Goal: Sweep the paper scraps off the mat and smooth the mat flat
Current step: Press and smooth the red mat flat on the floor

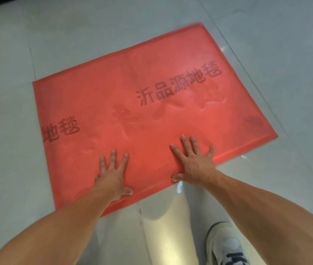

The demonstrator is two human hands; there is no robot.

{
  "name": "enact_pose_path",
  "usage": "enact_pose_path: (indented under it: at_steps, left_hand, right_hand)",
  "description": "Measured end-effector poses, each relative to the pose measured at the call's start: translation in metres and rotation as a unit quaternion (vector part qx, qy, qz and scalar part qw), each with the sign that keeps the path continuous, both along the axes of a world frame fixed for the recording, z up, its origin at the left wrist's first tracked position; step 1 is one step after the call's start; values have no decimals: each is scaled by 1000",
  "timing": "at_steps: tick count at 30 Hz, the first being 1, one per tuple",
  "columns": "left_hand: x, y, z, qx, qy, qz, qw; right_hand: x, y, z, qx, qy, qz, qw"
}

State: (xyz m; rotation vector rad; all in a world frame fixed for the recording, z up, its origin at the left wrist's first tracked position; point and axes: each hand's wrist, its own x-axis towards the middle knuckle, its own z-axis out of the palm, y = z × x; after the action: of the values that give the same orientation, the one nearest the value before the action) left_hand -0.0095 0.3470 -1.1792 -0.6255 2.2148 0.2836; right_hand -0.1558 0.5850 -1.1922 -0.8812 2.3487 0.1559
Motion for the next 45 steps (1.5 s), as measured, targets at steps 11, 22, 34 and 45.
enact_pose_path:
  at_steps: [11, 22, 34, 45]
  left_hand:
    - [-15, 14, 16, -30, 2, -19, 999]
    - [-109, 33, 19, 2, 57, -25, 998]
    - [-134, 39, 3, 20, -36, 17, 999]
    - [-142, 38, 3, 25, -73, 13, 997]
  right_hand:
    - [-13, 22, 10, -7, 42, -23, 999]
    - [-76, -33, 13, -67, 52, -9, 996]
    - [-131, -103, -19, -110, 80, 34, 990]
    - [-172, -126, -36, -139, 106, 23, 984]
